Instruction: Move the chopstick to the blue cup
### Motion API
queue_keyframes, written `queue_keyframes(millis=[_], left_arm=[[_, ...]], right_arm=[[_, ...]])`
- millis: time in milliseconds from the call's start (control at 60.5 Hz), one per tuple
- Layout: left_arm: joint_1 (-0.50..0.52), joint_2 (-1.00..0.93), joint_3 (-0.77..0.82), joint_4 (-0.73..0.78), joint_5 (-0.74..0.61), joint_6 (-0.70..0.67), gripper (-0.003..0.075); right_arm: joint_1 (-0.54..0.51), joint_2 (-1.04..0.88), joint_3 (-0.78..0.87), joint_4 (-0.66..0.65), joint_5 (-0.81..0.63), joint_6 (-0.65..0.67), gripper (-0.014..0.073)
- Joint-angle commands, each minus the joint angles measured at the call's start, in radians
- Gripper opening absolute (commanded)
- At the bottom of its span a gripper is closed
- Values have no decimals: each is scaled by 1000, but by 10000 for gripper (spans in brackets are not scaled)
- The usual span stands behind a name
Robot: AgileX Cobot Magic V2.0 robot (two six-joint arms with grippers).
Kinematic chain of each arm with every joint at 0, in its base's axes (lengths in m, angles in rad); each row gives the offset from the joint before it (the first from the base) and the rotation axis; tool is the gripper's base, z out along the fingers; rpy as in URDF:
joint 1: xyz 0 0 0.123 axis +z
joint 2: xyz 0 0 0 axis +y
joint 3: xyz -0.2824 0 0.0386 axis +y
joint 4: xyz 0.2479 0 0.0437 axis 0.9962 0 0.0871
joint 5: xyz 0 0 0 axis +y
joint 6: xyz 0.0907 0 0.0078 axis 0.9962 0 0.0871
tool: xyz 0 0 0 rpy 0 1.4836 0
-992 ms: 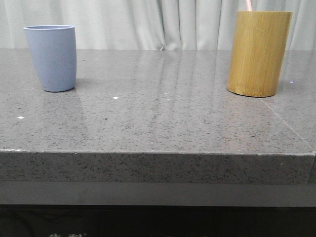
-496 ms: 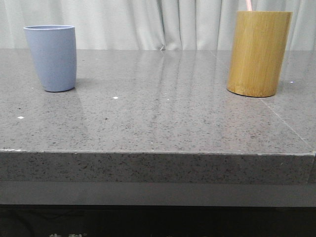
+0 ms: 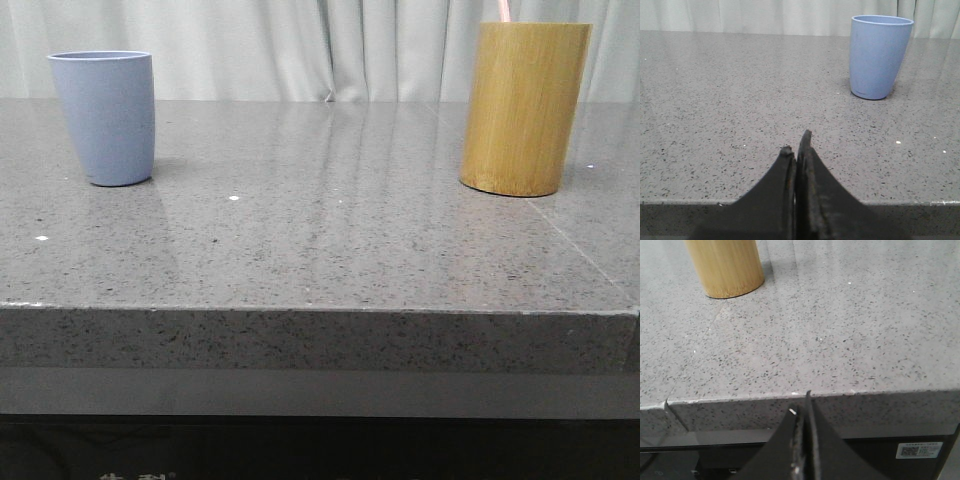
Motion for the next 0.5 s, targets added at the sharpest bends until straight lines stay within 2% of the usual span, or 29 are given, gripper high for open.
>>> queue_keyframes(millis=[0, 248, 480], left_arm=[[0, -25, 7, -10, -88, -4, -18], [0, -25, 7, -10, -88, -4, -18], [0, -25, 7, -10, -88, -4, -18]], right_arm=[[-3, -11, -3, 0, -57, -9, -67], [-3, -11, -3, 0, -65, -9, -67], [-3, -11, -3, 0, -175, -9, -67]])
